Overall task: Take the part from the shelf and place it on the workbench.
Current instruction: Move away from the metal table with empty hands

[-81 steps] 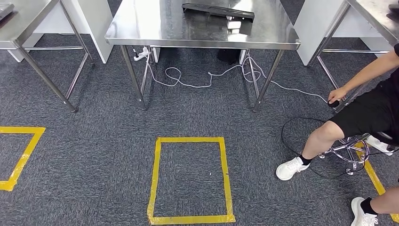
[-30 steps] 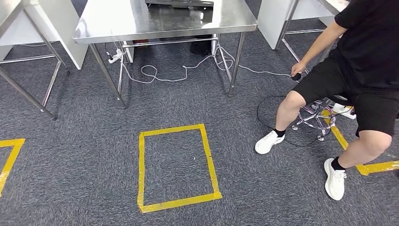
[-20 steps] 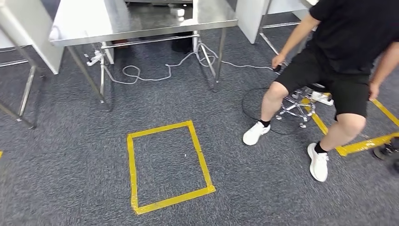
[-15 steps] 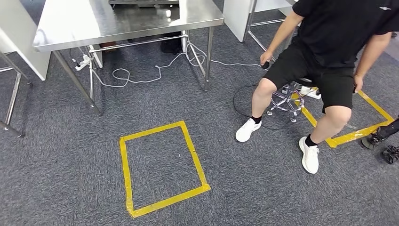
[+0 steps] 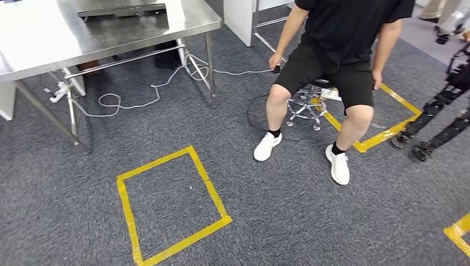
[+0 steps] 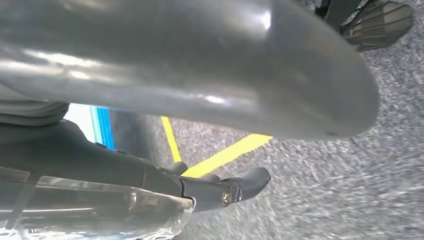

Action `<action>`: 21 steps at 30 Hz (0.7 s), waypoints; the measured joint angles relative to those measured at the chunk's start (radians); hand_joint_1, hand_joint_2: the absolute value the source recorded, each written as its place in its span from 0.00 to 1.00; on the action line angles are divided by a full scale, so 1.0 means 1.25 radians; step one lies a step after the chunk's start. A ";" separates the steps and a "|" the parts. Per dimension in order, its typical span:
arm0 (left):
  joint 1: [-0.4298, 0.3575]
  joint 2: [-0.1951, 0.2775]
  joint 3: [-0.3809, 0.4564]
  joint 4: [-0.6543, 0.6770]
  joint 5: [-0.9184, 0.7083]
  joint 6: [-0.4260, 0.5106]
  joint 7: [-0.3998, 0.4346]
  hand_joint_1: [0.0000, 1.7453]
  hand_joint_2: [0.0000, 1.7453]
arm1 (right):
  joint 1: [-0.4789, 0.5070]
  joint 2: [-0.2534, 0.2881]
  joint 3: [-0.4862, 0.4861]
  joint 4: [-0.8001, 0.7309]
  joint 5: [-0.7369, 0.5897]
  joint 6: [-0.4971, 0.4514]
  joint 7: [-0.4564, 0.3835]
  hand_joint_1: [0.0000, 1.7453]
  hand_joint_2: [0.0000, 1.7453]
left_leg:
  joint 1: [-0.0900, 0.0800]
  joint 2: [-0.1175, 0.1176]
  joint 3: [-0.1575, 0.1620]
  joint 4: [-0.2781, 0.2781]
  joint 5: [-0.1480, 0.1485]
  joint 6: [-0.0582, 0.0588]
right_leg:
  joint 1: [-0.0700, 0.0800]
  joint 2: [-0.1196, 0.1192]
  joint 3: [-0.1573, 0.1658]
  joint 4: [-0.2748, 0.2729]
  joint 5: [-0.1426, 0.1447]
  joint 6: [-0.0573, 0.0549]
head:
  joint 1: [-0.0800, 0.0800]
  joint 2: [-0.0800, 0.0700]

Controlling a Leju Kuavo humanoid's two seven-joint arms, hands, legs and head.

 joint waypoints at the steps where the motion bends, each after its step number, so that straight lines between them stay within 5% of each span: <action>1: 0.000 0.000 -0.002 0.000 -0.003 -0.001 0.002 0.00 0.00 | -0.001 0.002 0.000 0.000 -0.002 -0.003 0.002 0.00 0.00 | 0.001 -0.013 0.013 -0.031 0.008 0.001 | 0.001 0.009 -0.005 0.003 0.001 0.004 | 0.000 0.000; 2: 0.000 0.000 -0.005 0.000 -0.006 -0.002 0.005 0.00 0.00 | -0.002 0.002 0.000 0.000 -0.003 -0.005 0.005 0.00 0.00 | -0.001 -0.019 0.018 -0.044 0.008 0.003 | 0.002 0.018 -0.012 0.005 0.003 0.010 | 0.000 0.000; 4: -0.001 -0.001 -0.008 0.000 -0.008 -0.003 0.009 0.00 0.00 | 0.001 0.003 0.000 0.000 -0.003 -0.008 0.010 0.00 0.00 | -0.004 -0.002 0.016 -0.049 0.012 0.012 | 0.003 0.033 -0.025 0.005 0.008 0.023 | 0.001 0.000; 7: -0.003 -0.004 -0.009 0.000 -0.009 -0.001 0.014 0.00 0.00 | 0.002 0.005 0.000 0.000 -0.001 -0.010 0.021 0.00 0.00 | -0.003 0.030 0.015 -0.060 0.023 0.032 | 0.006 -0.015 -0.062 0.066 -0.026 0.023 | 0.006 0.000; 9: -0.002 -0.004 -0.009 0.000 -0.008 0.001 0.017 0.00 0.00 | 0.000 0.007 0.000 0.000 0.002 -0.010 0.025 0.00 0.00 | -0.006 0.055 0.012 -0.061 0.025 0.036 | 0.003 -0.051 -0.112 0.171 -0.074 0.019 | 0.010 0.000; 11: -0.001 -0.004 -0.009 0.000 -0.005 0.002 0.020 0.00 0.00 | 0.000 0.008 0.000 0.000 0.007 -0.009 0.027 0.00 0.00 | -0.008 0.079 0.010 -0.060 0.025 0.036 | -0.001 -0.059 -0.135 0.231 -0.093 0.026 | 0.010 0.000; 13: -0.002 -0.005 -0.009 0.000 0.000 0.003 0.022 0.00 0.00 | 0.000 0.008 0.000 0.000 0.013 -0.008 0.027 0.00 0.00 | -0.008 0.100 0.011 -0.060 0.025 0.035 | -0.004 -0.069 -0.093 0.169 -0.068 0.042 | 0.010 0.000; 15: -0.003 -0.006 -0.009 0.000 0.004 0.005 0.024 0.00 0.00 | -0.003 0.007 0.000 0.000 0.019 -0.005 0.027 0.00 0.00 | -0.010 0.117 0.015 -0.060 0.023 0.029 | -0.004 -0.109 -0.026 0.052 -0.031 0.050 | 0.012 0.000; 17: -0.004 -0.007 -0.009 0.000 0.008 0.007 0.025 0.00 0.00 | -0.006 0.007 0.000 0.000 0.025 -0.003 0.027 0.00 0.00 | -0.013 0.131 0.021 -0.059 0.020 0.019 | 0.002 -0.134 -0.002 0.001 -0.014 0.041 | 0.013 0.000; 19: -0.007 -0.009 -0.008 0.000 0.014 0.010 0.025 0.00 0.00 | -0.006 0.007 0.001 0.000 0.029 -0.001 0.027 0.00 0.00 | -0.013 0.147 0.027 -0.062 0.019 0.008 | 0.007 -0.119 -0.007 0.001 -0.009 0.028 | 0.012 0.000; 21: -0.010 -0.010 -0.008 0.000 0.018 0.013 0.025 0.00 0.00 | -0.006 0.006 0.001 0.000 0.033 0.002 0.027 0.00 0.00 | -0.008 0.129 0.024 -0.046 0.002 -0.001 | -0.003 -0.101 -0.005 -0.003 -0.003 0.015 | 0.010 0.000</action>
